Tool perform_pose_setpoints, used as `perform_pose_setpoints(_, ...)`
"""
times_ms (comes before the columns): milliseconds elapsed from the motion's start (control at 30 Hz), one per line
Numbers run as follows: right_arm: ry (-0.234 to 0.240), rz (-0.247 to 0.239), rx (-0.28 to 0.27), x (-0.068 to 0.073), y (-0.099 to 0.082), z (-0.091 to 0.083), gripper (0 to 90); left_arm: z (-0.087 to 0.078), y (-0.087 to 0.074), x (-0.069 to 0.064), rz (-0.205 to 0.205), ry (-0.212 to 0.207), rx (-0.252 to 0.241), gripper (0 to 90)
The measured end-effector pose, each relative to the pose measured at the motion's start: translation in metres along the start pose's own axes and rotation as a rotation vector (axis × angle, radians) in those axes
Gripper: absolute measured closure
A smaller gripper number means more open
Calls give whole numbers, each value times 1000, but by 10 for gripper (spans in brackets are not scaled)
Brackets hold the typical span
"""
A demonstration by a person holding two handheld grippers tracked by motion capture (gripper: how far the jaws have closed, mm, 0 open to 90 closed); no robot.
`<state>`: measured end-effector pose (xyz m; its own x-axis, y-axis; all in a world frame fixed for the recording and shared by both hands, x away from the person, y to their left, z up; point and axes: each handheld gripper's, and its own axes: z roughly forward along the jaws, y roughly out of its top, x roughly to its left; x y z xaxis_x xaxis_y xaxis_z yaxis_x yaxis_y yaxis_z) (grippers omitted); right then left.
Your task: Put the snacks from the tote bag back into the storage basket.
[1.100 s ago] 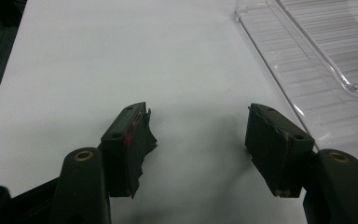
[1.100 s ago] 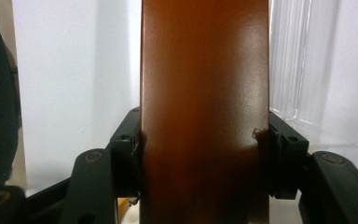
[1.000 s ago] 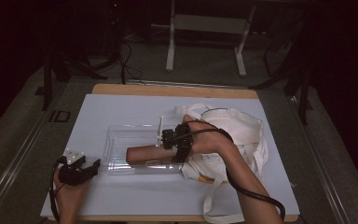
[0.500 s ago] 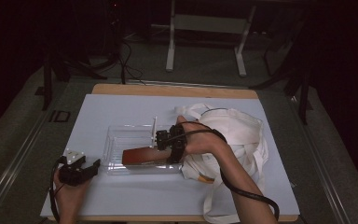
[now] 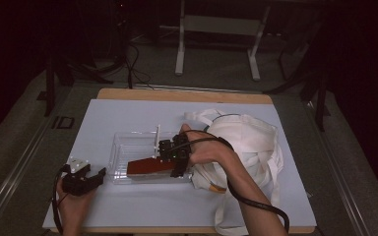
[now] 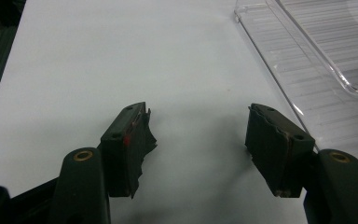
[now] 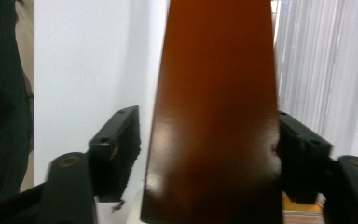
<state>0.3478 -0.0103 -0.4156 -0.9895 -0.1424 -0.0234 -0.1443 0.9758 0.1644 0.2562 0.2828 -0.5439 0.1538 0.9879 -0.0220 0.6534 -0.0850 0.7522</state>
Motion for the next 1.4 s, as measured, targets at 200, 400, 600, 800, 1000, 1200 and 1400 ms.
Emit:
perform_pose_setpoints(200, 18, 30, 48, 0, -8, 6, 225, 0, 0, 0, 1, 1, 1, 391)
perform_pose_setpoints(400, 13, 42, 45, 1, -11, 12, 201, 0, 0, 0, -1, 0, -1, 390)
perform_pose_setpoints(600, 19, 57, 47, 0, -15, 15, 201, 0, 0, 0, -1, -1, -1, 388)
perform_pose_setpoints(800, 23, 57, 54, -1, -19, 17, 195, 0, 0, 0, -3, -1, -1, 386)
perform_pose_setpoints(1000, 20, 75, 14, -1, -32, 9, 194, 0, 0, 0, -1, 1, 0, 386)
perform_pose_setpoints(1200, 17, 111, -78, -1, -46, -5, 252, 0, 0, 0, -1, 4, 0, 386)
perform_pose_setpoints(1400, -34, 146, -156, -1, -59, -11, 294, 0, 0, 0, -1, 4, 0, 386)
